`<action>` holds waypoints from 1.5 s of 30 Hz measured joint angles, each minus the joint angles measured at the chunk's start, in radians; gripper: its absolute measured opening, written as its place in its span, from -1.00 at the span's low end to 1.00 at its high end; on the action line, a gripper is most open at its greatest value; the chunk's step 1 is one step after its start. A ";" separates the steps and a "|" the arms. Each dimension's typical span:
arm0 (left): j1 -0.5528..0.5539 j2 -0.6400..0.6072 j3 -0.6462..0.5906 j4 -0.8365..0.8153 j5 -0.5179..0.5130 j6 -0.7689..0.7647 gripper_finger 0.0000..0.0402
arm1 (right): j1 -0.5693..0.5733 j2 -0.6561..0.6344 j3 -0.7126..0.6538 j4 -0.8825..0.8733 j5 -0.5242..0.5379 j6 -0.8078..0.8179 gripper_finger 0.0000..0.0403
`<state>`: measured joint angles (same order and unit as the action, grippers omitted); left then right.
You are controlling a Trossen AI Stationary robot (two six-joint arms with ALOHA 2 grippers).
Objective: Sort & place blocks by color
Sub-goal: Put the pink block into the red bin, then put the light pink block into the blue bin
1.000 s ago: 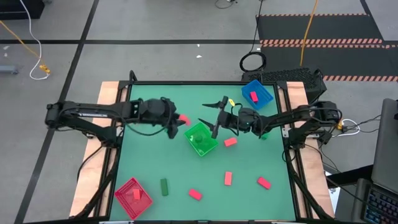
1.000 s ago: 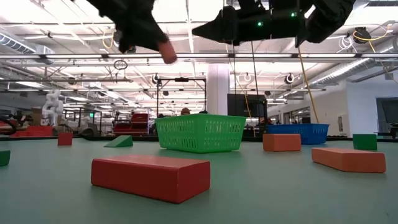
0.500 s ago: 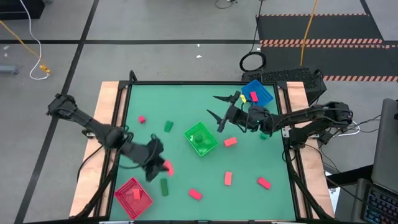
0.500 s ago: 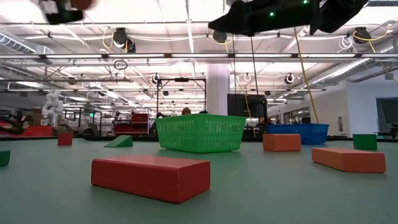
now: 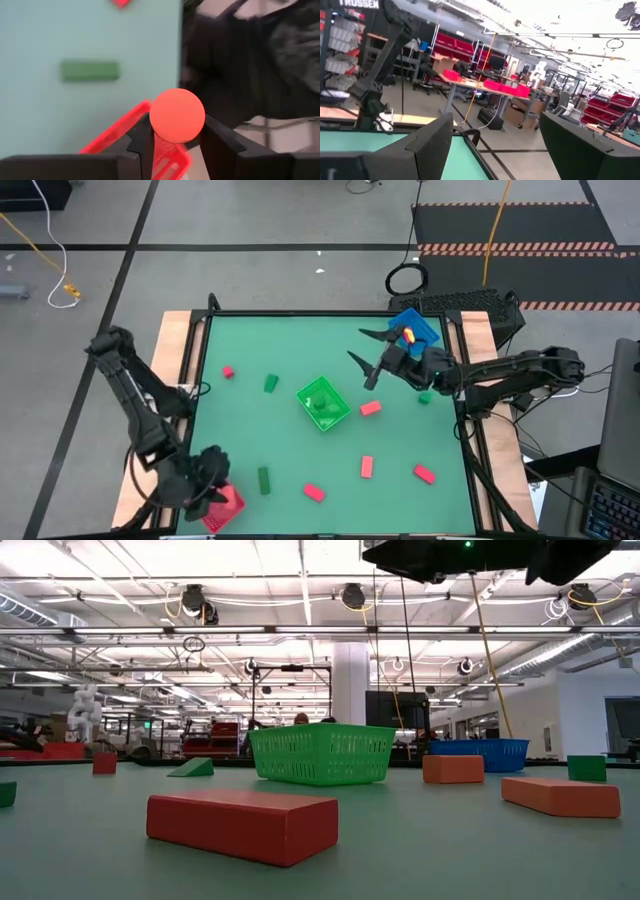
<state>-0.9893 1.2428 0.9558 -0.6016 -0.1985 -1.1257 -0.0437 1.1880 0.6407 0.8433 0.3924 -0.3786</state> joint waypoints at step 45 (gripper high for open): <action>0.613 0.081 0.000 -0.722 -0.125 -0.214 0.21 | -0.011 -0.002 0.000 0.028 -0.002 -0.004 0.43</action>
<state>-0.3767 1.3235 0.9558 -1.3232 -0.3230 -1.3392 -0.0550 1.1858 0.6411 0.8711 0.3908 -0.3829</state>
